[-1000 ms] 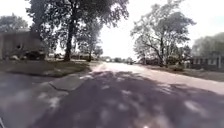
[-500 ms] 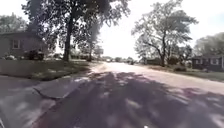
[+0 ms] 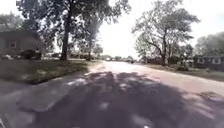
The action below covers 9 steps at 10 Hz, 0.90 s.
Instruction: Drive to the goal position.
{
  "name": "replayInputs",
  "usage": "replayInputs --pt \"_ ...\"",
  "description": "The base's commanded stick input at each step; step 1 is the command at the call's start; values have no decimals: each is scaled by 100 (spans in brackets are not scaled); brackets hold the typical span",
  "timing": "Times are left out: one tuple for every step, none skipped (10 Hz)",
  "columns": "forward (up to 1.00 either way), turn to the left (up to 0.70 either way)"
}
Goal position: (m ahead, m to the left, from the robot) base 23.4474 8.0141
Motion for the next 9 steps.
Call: replayInputs --pt "100 0" --pt "100 0" --pt "100 0" --pt "100 0" --pt "100 0" --pt "100 0" --pt "100 0" --pt "100 0" --pt "100 0"
